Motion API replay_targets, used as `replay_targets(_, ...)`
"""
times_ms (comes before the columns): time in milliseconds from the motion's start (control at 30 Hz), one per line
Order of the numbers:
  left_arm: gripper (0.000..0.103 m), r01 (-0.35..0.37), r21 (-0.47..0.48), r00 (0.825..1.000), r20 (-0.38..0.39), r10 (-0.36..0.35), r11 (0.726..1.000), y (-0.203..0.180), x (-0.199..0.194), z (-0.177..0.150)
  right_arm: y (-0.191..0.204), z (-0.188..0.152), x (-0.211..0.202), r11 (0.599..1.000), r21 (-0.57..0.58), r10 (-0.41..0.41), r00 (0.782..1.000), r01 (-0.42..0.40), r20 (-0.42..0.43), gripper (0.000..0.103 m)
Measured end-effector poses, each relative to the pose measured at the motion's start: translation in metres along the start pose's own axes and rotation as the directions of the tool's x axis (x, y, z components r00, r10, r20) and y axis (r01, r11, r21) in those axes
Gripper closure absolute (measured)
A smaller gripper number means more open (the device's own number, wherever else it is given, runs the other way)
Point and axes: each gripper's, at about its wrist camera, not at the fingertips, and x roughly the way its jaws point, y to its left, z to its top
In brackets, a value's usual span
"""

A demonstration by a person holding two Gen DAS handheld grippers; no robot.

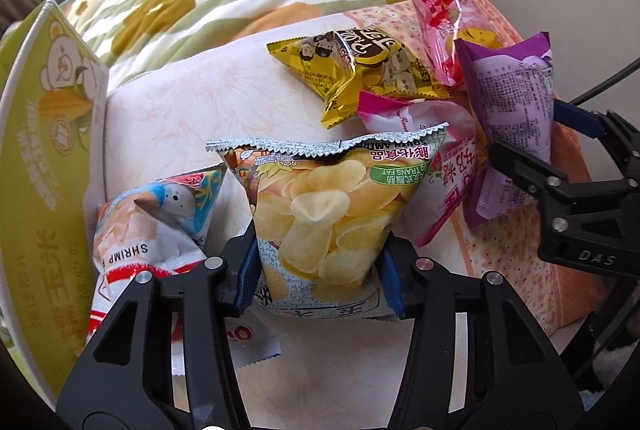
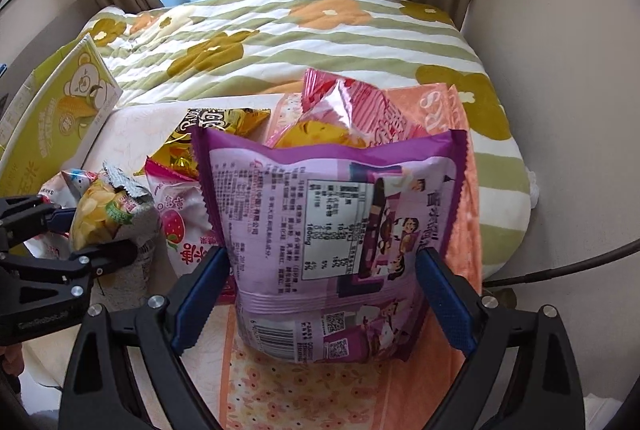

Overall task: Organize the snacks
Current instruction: 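Grasp the potato chip bag with left tool while right tool grasps the purple bag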

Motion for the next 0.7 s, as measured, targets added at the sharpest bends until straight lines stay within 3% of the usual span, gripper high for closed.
replay_targets(100,0.057,0.0,0.009,1.0,0.004,0.0,1.0,-0.003,-0.003,0.0,-0.002,-0.001,0.008,1.0,0.012,0.007,1.0,-0.007,-0.002,0.002)
replay_targets(200,0.057,0.001,0.008,1.0,0.011,-0.001,1.0,-0.004,-0.007,0.0,-0.006,-0.003,0.017,0.999,0.036,0.01,0.998,-0.008,-0.06,0.002)
replay_targets(433,0.057,0.003,0.007,1.0,0.028,-0.003,1.0,-0.004,-0.017,-0.002,-0.012,-0.004,0.015,0.996,0.075,0.046,0.998,-0.042,-0.051,0.004)
replay_targets(533,0.057,0.008,0.006,0.999,0.037,-0.009,1.0,-0.006,-0.021,-0.004,-0.012,-0.006,0.012,0.995,0.082,0.055,0.998,-0.052,-0.042,0.016)
replay_targets(600,0.057,0.012,0.004,0.999,0.043,-0.012,1.0,-0.009,-0.025,-0.005,-0.016,-0.008,0.007,0.992,0.098,0.077,0.997,-0.074,-0.032,0.032)
replay_targets(700,0.057,0.014,0.005,0.999,0.052,-0.015,1.0,-0.011,-0.03,-0.007,-0.015,-0.008,0.003,0.99,0.108,0.089,0.996,-0.087,-0.021,0.042)
